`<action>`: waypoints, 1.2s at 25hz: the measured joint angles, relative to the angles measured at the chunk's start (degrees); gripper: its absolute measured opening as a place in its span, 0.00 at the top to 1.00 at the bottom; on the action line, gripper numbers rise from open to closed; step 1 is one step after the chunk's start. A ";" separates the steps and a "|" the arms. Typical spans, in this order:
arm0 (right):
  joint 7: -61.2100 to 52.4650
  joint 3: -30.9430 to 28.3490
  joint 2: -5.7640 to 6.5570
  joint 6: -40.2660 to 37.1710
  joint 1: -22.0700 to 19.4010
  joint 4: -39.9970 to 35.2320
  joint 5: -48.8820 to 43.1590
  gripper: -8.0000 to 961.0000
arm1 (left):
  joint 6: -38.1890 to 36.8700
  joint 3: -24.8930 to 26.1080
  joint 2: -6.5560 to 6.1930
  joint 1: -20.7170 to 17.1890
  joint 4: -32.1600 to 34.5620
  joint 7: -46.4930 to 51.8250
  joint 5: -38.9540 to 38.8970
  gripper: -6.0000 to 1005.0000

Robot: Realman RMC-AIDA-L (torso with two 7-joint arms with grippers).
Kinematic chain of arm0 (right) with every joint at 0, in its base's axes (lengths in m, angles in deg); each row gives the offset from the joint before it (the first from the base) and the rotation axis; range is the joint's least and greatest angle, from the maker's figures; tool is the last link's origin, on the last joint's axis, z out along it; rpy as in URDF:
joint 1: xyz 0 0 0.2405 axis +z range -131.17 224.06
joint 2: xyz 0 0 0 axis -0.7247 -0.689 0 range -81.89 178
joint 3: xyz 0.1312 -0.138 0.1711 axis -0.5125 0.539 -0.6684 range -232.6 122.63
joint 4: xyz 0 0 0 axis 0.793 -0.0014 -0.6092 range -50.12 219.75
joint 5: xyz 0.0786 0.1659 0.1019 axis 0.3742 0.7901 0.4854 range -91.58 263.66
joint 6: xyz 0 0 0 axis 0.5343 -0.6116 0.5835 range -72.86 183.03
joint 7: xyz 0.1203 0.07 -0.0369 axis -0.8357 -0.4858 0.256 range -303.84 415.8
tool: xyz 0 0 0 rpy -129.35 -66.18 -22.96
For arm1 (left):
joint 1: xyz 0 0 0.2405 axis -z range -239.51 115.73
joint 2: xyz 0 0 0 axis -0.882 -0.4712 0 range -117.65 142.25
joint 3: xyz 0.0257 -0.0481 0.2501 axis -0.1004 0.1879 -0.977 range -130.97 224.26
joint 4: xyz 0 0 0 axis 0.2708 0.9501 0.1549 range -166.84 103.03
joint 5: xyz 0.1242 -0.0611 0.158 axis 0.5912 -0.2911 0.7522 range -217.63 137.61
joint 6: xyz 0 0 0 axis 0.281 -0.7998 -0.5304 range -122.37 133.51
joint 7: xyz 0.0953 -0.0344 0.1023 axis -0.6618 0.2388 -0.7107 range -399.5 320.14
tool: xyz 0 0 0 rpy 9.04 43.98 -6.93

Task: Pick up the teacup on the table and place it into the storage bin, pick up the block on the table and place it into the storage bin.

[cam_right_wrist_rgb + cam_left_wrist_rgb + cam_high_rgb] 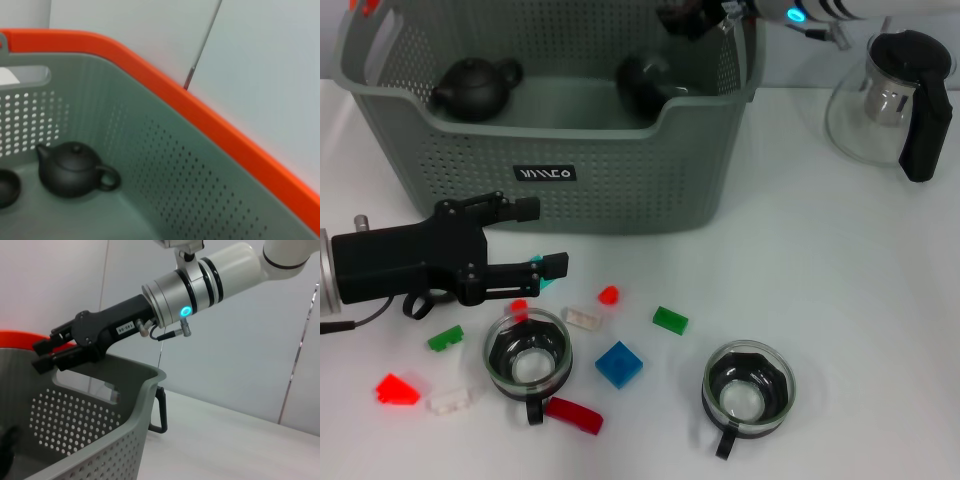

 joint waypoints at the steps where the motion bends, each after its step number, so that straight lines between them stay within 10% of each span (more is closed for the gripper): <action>1: -0.03 -0.08 0.02 -0.05 -0.13 -0.54 0.02 0.55 | -0.10 0.01 -0.05 -0.01 0.00 0.00 0.00 0.14; 13: -3.79 0.21 -0.27 -4.26 -5.32 -16.27 1.17 0.30 | -0.38 0.31 -0.21 -0.51 0.50 0.00 -0.17 0.14; 30: 5.91 -0.99 -0.06 -31.20 -34.97 -49.69 28.39 0.30 | -1.05 1.49 -0.28 -0.82 0.62 -0.70 0.26 0.14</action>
